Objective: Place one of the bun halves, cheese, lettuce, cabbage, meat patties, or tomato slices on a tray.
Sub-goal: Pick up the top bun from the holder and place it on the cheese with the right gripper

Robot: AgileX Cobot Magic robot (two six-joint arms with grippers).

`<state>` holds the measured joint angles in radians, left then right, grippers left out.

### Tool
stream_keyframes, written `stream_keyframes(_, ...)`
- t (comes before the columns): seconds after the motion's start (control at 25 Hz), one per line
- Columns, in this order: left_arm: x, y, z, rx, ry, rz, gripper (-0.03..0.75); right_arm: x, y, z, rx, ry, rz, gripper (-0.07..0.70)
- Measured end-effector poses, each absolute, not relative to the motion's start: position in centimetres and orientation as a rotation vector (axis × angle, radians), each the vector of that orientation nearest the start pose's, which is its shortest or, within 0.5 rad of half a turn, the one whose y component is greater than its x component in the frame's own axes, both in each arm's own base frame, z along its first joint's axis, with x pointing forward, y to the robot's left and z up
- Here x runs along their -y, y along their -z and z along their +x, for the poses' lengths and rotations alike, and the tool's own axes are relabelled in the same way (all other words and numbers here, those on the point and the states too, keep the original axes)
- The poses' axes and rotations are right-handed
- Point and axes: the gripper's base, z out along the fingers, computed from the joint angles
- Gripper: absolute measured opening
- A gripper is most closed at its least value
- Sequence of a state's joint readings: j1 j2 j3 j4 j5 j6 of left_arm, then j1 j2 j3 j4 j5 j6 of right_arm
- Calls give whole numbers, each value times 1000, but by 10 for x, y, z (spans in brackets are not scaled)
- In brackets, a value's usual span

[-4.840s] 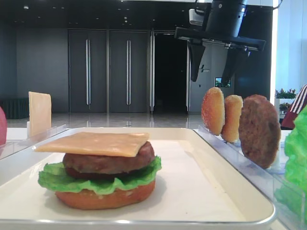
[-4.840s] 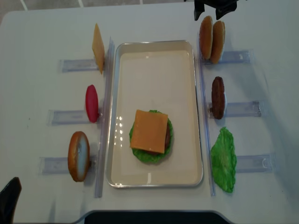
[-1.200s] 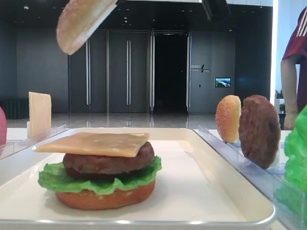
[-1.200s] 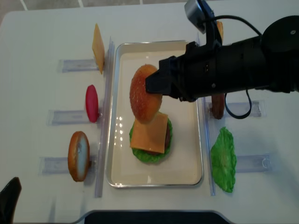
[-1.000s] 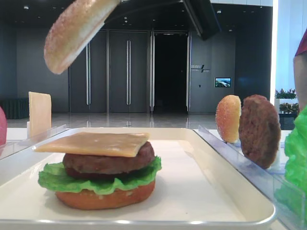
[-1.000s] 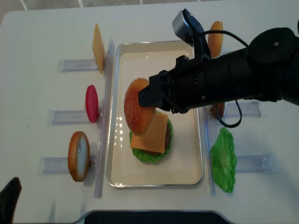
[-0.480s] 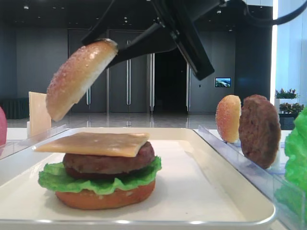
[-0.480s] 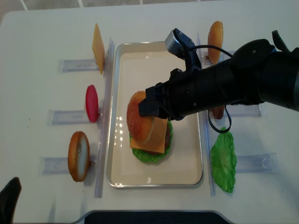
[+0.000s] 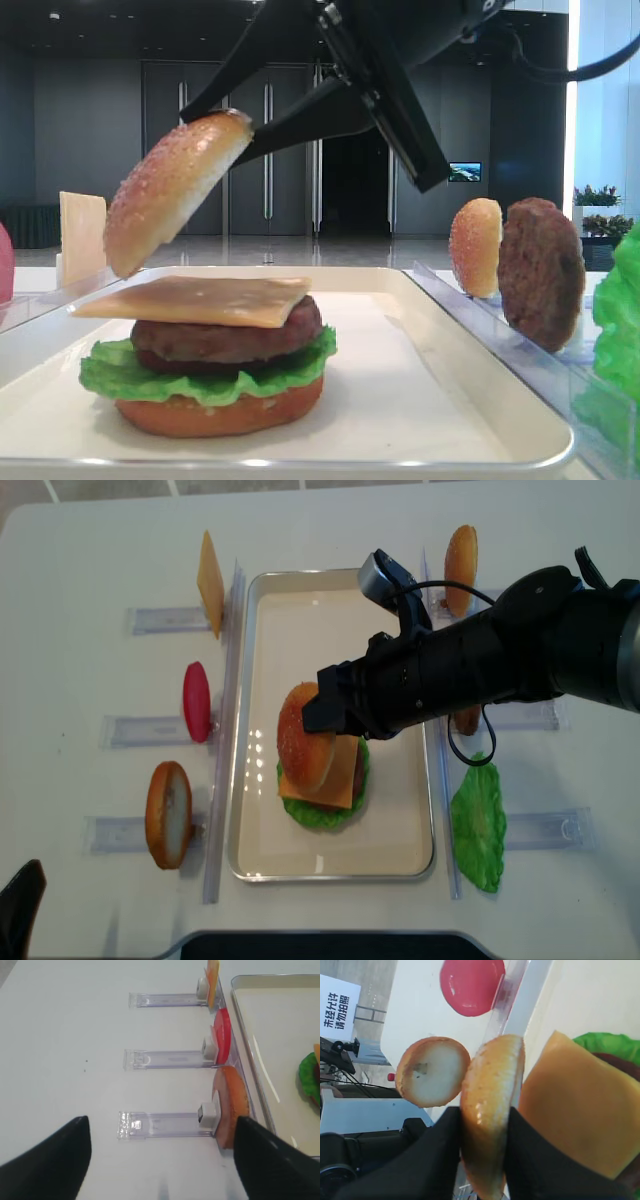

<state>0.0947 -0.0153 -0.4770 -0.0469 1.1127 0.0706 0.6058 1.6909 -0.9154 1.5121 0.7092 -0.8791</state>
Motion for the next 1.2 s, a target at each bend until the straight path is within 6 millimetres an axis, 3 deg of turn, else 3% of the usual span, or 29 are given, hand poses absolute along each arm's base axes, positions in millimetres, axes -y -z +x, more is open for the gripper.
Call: stream_keyframes(1.2,4,-267,-7,-2103,-43,-22,692,-237,-202,241,-2522,-1386,-383,218)
